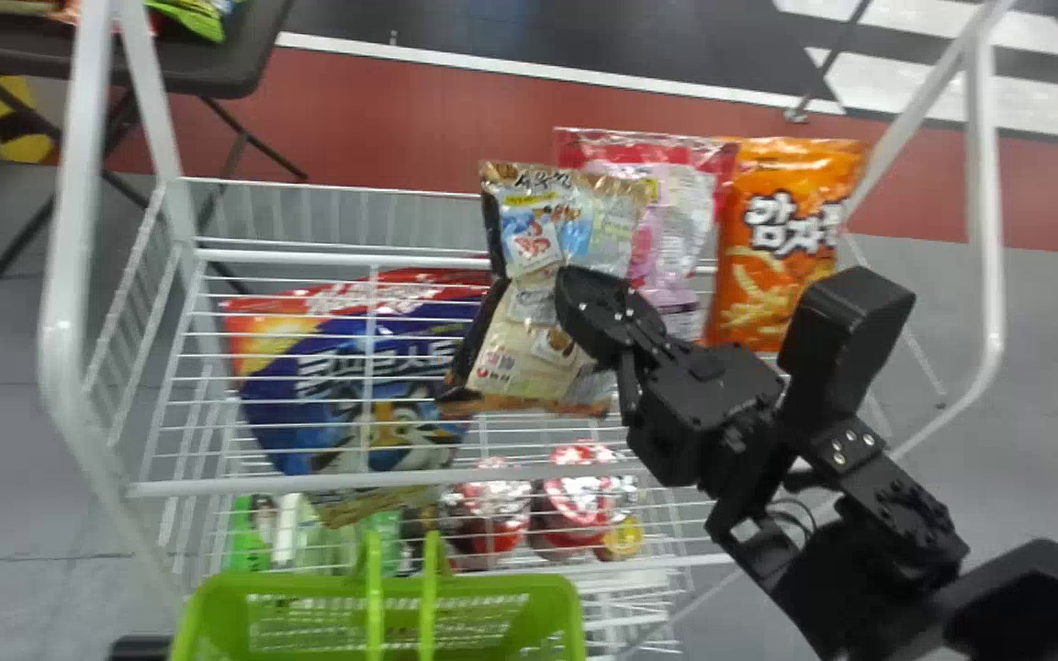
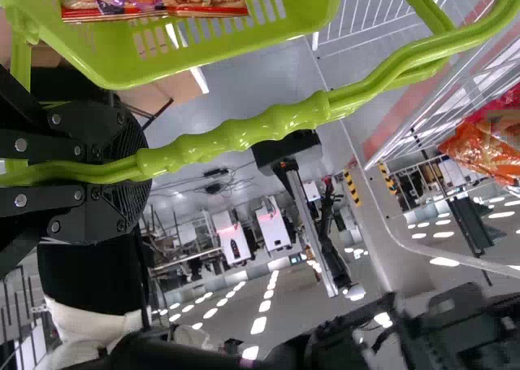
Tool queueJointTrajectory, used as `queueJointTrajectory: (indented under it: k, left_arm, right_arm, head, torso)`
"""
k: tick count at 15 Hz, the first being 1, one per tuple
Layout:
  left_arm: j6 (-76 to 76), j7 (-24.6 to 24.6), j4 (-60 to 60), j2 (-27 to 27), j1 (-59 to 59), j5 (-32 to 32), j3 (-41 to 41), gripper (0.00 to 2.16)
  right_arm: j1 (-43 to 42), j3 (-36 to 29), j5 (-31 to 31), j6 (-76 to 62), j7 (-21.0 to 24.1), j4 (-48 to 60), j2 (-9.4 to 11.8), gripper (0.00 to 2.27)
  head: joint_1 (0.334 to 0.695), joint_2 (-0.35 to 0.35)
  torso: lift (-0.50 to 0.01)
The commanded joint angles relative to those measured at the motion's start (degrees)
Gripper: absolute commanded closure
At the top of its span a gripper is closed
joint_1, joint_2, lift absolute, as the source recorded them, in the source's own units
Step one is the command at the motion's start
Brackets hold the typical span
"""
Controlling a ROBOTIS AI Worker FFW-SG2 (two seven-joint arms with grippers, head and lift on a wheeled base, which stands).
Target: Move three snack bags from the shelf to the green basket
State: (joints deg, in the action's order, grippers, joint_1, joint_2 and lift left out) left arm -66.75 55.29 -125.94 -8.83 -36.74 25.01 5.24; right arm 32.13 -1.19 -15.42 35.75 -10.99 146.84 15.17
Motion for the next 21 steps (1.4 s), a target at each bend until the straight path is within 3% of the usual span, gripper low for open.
queueJointTrajectory:
  k: [1,6,10,11,14,21]
  left_arm:
    - [0.17,0.00,-0.01,0.40,-0.09,-0.23,0.47,1.55]
    - [0.17,0.00,0.25,0.57,0.18,-0.32,0.64,1.54]
    - [0.17,0.00,0.17,0.84,0.18,-0.32,0.64,1.55]
    - [0.17,0.00,0.25,0.84,0.27,-0.23,0.64,1.55]
    - [0.17,0.08,0.43,0.84,0.35,-0.23,0.82,1.55]
    - [1.05,0.08,0.08,0.84,-0.79,-0.58,1.26,1.55]
  right_arm:
    - [4.61,-4.78,-3.30,8.87,-0.34,6.09,0.83,2.24]
    - [12.52,-11.90,-3.92,27.15,-7.29,14.00,-0.41,2.24]
    - [13.04,-15.15,-1.98,42.97,-17.13,15.58,-5.15,2.24]
    - [13.04,-15.07,-1.28,45.43,-18.45,15.05,-5.50,2.24]
    - [13.13,-12.78,-1.02,44.55,-21.79,9.60,-5.68,2.24]
    - [6.10,1.19,4.61,38.75,-22.84,-2.44,-5.33,2.24]
  head:
    - [0.695,-0.334]
    - [0.695,-0.350]
    - [0.695,-0.350]
    - [0.695,-0.350]
    - [0.695,-0.350]
    - [0.695,-0.350]
  torso:
    - [-0.048]
    - [-0.048]
    - [-0.048]
    - [-0.048]
    - [-0.048]
    - [-0.048]
